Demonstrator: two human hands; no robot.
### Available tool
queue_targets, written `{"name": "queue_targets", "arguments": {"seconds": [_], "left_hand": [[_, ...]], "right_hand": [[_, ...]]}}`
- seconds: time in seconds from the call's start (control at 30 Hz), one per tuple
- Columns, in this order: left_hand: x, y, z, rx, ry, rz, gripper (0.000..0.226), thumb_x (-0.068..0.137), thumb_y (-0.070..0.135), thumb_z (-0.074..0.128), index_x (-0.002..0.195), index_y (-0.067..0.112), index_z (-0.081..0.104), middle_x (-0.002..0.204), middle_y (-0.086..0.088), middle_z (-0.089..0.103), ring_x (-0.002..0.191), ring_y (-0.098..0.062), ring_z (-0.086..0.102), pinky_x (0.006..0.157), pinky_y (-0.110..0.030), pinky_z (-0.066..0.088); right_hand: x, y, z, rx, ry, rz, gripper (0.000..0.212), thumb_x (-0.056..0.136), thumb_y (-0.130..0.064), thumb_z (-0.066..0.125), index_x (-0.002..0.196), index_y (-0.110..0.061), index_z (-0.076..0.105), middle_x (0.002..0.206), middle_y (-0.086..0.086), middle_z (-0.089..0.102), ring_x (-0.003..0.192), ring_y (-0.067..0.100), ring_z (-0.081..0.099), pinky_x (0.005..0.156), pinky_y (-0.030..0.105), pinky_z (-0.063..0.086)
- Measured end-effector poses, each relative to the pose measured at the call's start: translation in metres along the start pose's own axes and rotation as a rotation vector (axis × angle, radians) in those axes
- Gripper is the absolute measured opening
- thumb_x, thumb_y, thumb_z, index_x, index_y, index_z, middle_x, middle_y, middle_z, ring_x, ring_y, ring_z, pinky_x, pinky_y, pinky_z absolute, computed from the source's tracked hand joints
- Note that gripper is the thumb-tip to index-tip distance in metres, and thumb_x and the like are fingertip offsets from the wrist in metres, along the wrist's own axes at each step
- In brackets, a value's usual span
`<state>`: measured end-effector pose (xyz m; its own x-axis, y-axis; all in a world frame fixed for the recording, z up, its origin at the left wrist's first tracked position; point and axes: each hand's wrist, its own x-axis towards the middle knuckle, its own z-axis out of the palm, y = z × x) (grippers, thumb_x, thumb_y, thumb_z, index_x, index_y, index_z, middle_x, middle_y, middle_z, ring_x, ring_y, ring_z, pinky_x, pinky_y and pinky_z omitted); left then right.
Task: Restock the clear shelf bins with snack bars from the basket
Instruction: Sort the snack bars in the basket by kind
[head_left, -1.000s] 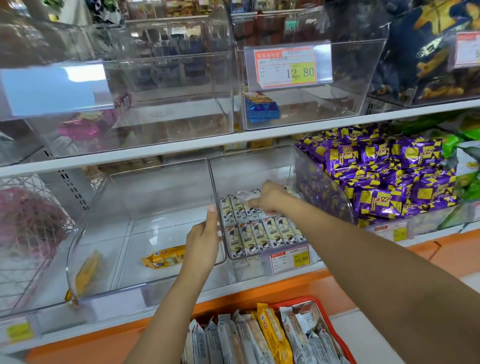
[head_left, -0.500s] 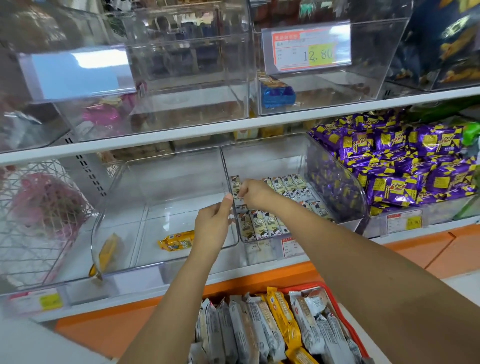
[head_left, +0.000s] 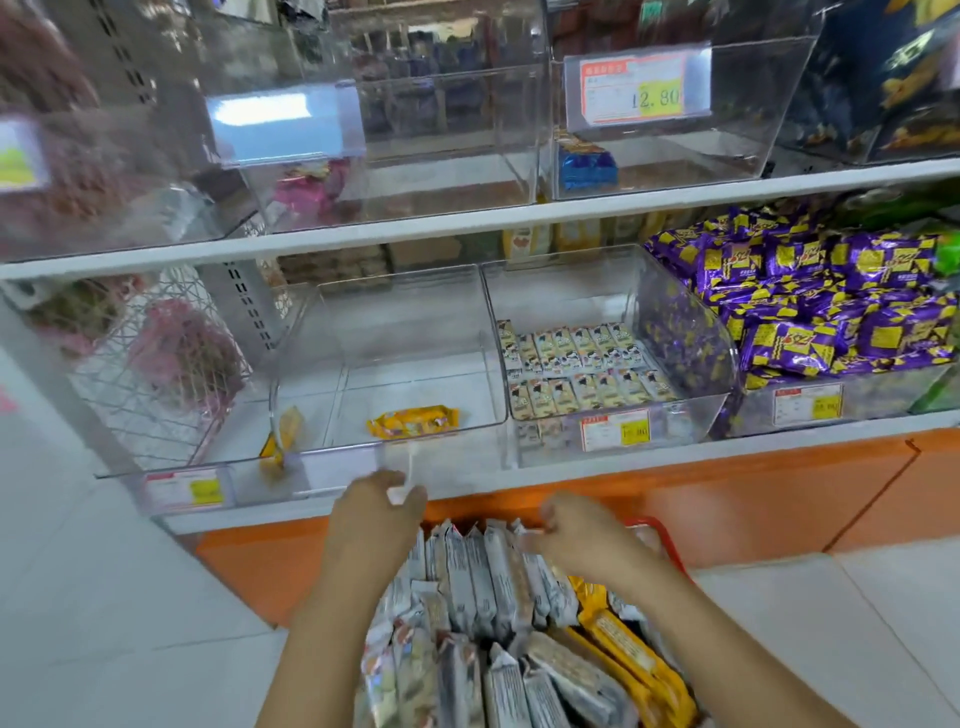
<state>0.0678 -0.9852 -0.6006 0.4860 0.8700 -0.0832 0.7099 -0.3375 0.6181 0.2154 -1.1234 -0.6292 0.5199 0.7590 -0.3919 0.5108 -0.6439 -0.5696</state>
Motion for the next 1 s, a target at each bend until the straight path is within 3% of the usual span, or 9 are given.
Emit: {"name": "queue_targets", "arguments": {"seconds": [0.1, 0.17, 0.23, 0.27, 0.3, 0.4, 0.6, 0.87, 1.0], "left_hand": [[-0.006, -0.034, 0.014, 0.124, -0.105, -0.120, 0.053, 0.093, 0.039, 0.053, 0.138, 0.012, 0.044, 0.137, -0.010, 0.049, 0.120, -0.027, 0.051, 0.093, -0.032, 0.044], [-0.009, -0.046, 0.022, 0.089, -0.146, -0.180, 0.050, 0.093, 0.038, 0.052, 0.134, 0.011, 0.045, 0.126, -0.012, 0.056, 0.104, -0.028, 0.059, 0.081, -0.033, 0.048], [-0.017, -0.052, 0.025, 0.081, -0.192, -0.194, 0.018, 0.094, 0.032, 0.050, 0.102, 0.016, 0.054, 0.086, -0.004, 0.059, 0.074, -0.022, 0.056, 0.064, -0.027, 0.041], [-0.022, -0.054, 0.027, 0.084, -0.219, -0.180, 0.014, 0.095, 0.028, 0.049, 0.085, 0.018, 0.049, 0.072, 0.001, 0.052, 0.066, -0.018, 0.050, 0.060, -0.025, 0.036], [-0.026, -0.057, 0.029, 0.075, -0.230, -0.161, 0.021, 0.096, 0.026, 0.048, 0.076, 0.018, 0.046, 0.065, 0.002, 0.047, 0.061, -0.016, 0.046, 0.056, -0.024, 0.032], [-0.032, -0.063, 0.030, -0.021, -0.240, -0.130, 0.020, 0.096, 0.022, 0.048, 0.077, 0.016, 0.048, 0.064, 0.001, 0.050, 0.056, -0.012, 0.045, 0.050, -0.024, 0.030], [-0.030, -0.077, 0.032, -0.061, -0.201, -0.114, 0.011, 0.093, 0.012, 0.051, 0.086, 0.004, 0.050, 0.069, -0.005, 0.052, 0.054, -0.015, 0.042, 0.045, -0.023, 0.028], [-0.030, -0.080, 0.034, -0.138, -0.207, -0.098, 0.012, 0.095, 0.016, 0.050, 0.106, 0.014, 0.050, 0.074, -0.001, 0.055, 0.054, -0.010, 0.044, 0.042, -0.016, 0.031], [-0.030, -0.080, 0.031, -0.081, -0.158, -0.080, 0.010, 0.096, 0.018, 0.048, 0.091, 0.010, 0.050, 0.073, -0.001, 0.051, 0.061, -0.015, 0.046, 0.055, -0.027, 0.038]], "right_hand": [[0.013, 0.004, 0.045, 0.017, -0.086, 0.140, 0.030, 0.092, -0.036, 0.059, 0.078, -0.013, 0.047, 0.070, 0.001, 0.039, 0.059, 0.011, 0.042, 0.050, 0.022, 0.027], [0.019, 0.000, 0.064, -0.032, -0.101, 0.189, 0.043, 0.092, -0.041, 0.055, 0.063, -0.017, 0.034, 0.069, 0.006, 0.039, 0.076, 0.015, 0.053, 0.070, 0.019, 0.040], [0.025, -0.005, 0.077, -0.060, -0.057, 0.235, 0.035, 0.095, -0.042, 0.049, 0.083, -0.010, 0.053, 0.116, 0.022, 0.053, 0.131, 0.032, 0.037, 0.111, 0.038, 0.029], [0.026, -0.008, 0.079, -0.045, -0.032, 0.257, 0.043, 0.096, -0.042, 0.048, 0.115, -0.004, 0.054, 0.144, 0.024, 0.034, 0.141, 0.036, 0.019, 0.115, 0.041, 0.023], [0.028, -0.008, 0.081, -0.026, -0.008, 0.262, 0.060, 0.096, -0.042, 0.048, 0.139, -0.002, 0.038, 0.154, 0.023, 0.014, 0.143, 0.036, 0.010, 0.115, 0.041, 0.024], [0.043, -0.010, 0.083, 0.040, 0.020, 0.346, 0.085, 0.088, -0.045, 0.057, 0.151, -0.006, 0.015, 0.155, 0.017, 0.004, 0.142, 0.034, 0.013, 0.112, 0.042, 0.030], [0.063, -0.009, 0.052, -0.017, -0.227, 0.277, 0.073, 0.081, -0.044, 0.066, 0.140, -0.008, 0.044, 0.155, 0.019, 0.018, 0.144, 0.036, 0.011, 0.108, 0.045, 0.035], [0.057, -0.016, 0.038, 0.023, -0.233, 0.207, 0.077, 0.081, -0.033, 0.073, 0.139, 0.000, 0.037, 0.138, 0.016, 0.046, 0.118, 0.031, 0.052, 0.088, 0.038, 0.049], [0.046, -0.018, 0.032, 0.042, -0.213, 0.173, 0.076, 0.082, -0.031, 0.071, 0.140, -0.003, 0.032, 0.132, 0.013, 0.049, 0.114, 0.027, 0.056, 0.083, 0.035, 0.051]]}}
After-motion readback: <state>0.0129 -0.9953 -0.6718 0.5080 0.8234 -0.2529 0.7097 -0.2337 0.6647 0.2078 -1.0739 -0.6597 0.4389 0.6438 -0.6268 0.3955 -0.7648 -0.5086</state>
